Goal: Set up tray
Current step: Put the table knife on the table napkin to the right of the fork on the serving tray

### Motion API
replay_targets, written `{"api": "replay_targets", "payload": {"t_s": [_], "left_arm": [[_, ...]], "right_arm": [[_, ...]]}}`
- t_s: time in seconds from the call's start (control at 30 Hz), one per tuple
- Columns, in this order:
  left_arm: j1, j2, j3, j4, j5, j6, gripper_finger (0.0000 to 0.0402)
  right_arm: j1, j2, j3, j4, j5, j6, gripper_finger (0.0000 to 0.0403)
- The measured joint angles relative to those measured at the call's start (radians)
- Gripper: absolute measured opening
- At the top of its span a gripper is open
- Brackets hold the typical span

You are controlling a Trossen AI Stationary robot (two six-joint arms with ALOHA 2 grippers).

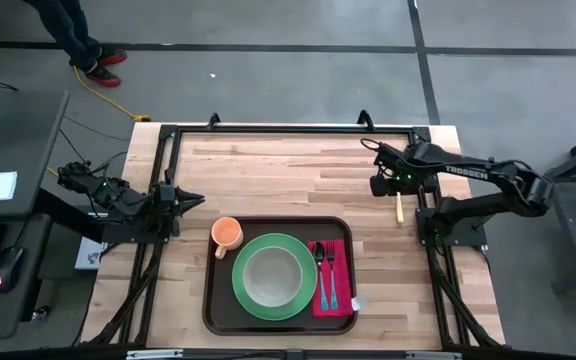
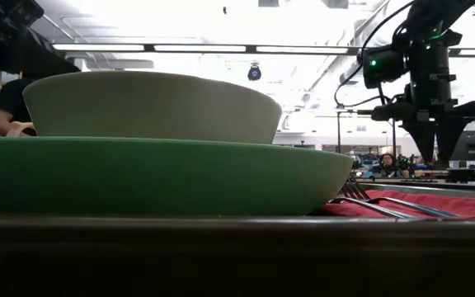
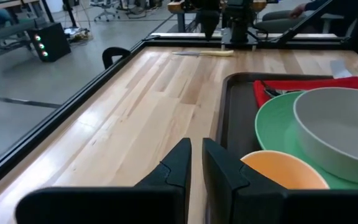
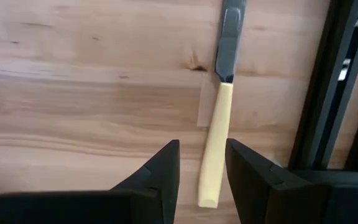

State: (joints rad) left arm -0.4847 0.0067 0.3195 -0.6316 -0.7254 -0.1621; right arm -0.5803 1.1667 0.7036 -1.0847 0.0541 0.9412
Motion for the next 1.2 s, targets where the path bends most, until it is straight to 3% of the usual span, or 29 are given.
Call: {"api": "replay_targets", "payload": {"t_s": [1.2], "left_arm": [[0.0,0.0,0.0,-0.03,-0.028,0.026,0.0069]], "right_arm": [[-0.114,0.261,0.0,0.068,0.045,-0.043,0.0108]]}}
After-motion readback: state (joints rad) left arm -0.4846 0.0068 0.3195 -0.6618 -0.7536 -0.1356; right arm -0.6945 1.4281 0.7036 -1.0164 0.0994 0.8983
